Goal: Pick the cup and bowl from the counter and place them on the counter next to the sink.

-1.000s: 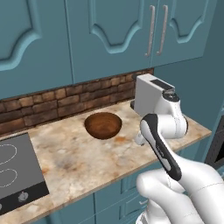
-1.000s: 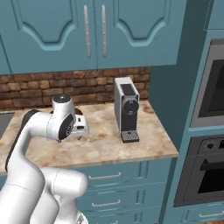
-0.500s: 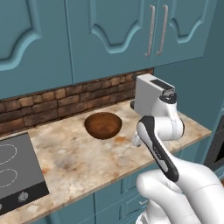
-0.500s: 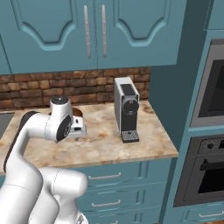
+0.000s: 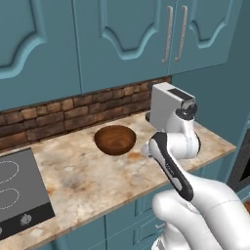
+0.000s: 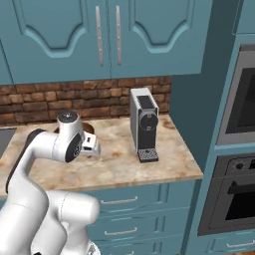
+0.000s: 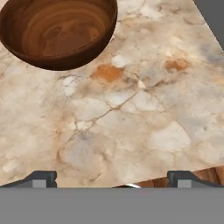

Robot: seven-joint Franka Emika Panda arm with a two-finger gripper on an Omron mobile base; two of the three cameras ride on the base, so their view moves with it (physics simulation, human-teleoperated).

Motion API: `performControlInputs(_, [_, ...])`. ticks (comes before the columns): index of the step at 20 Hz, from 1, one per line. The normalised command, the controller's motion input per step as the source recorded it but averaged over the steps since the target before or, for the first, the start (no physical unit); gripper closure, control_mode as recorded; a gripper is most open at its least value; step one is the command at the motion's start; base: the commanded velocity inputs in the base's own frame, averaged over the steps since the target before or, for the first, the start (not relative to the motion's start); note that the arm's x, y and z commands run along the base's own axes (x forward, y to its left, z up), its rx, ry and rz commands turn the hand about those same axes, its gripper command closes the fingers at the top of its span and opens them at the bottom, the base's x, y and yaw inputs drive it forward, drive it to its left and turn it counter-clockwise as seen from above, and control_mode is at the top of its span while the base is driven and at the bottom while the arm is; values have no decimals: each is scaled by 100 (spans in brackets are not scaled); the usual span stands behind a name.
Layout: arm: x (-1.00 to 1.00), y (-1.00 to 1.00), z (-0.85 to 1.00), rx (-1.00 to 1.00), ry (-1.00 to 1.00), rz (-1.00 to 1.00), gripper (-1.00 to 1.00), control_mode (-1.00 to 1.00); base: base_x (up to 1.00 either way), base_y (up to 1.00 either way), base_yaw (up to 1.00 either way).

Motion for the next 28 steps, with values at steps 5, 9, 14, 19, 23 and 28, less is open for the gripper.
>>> performControlInputs(5, [14,16,0,9,-20,-31,-100,-100,0,0,0])
performControlInputs(9, [0,1,-2,7,-11,-10,-100,-100,0,0,0])
performControlInputs(14, [24,-11,4,5,0,-7,-100,-100,0,0,0])
performControlInputs(19, [46,-24,26,15,-1,0,-100,-100,0,0,0])
performControlInputs(23, [4,-12,18,14,11,1,-100,-100,0,0,0])
performControlInputs(28, [11,0,7,4,22,3,-100,-100,0,0,0])
